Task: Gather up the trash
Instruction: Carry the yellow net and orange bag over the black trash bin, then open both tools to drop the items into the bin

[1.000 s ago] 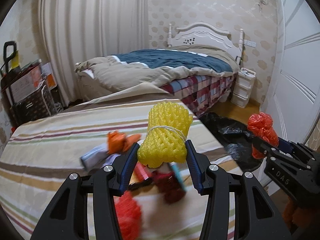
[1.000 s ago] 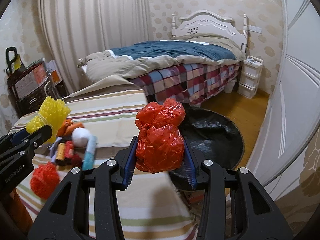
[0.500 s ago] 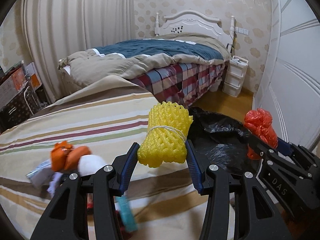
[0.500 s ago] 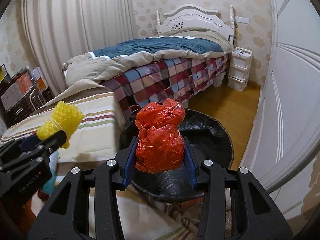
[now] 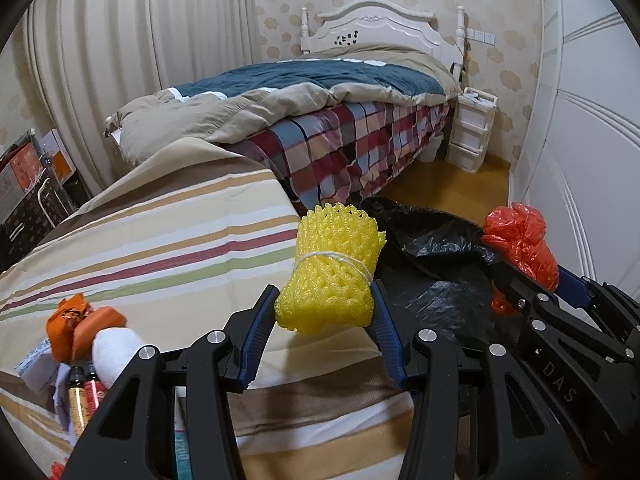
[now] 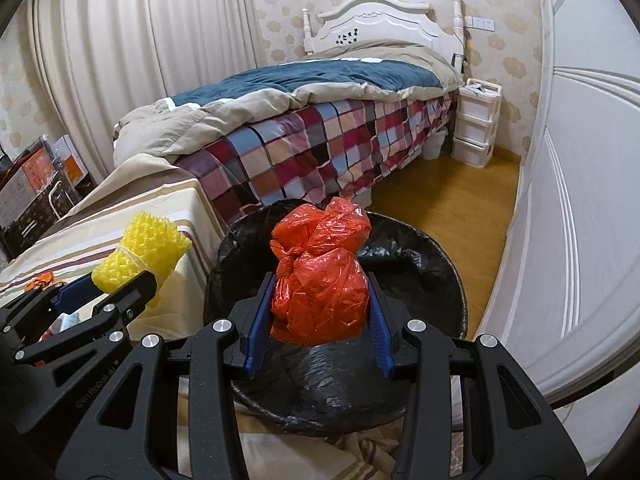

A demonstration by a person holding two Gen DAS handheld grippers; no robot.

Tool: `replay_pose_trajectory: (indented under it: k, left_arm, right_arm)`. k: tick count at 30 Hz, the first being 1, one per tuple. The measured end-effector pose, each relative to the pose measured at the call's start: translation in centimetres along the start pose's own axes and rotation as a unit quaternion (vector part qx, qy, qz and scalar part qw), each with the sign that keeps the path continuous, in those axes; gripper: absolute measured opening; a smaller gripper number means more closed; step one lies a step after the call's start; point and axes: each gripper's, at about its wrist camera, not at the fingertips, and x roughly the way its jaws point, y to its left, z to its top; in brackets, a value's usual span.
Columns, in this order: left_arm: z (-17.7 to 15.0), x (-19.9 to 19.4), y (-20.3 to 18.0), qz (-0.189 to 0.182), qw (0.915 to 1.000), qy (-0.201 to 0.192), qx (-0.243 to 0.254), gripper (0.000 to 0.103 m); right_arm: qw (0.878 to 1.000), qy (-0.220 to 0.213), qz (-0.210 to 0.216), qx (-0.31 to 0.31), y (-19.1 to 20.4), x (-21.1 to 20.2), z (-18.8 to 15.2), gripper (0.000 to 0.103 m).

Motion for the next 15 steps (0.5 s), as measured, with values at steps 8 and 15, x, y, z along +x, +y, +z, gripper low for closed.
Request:
replay_pose_trajectory:
  k: [8,15]
  left_arm:
    - [0.7,1.2,-0.9,-0.003,0.9999,0.009,0.007,0.049]
    - [0.9,1.6,-1.6,-0.001,0.9998,0.015,0.013,0.058]
  right_arm:
    - [1.000,0.008,-0.008,0.014,-1.4,1.2,0.3,0.042]
    - [1.000,0.013,-0.011,0.019,-2.2,2.2,0.6,0.043]
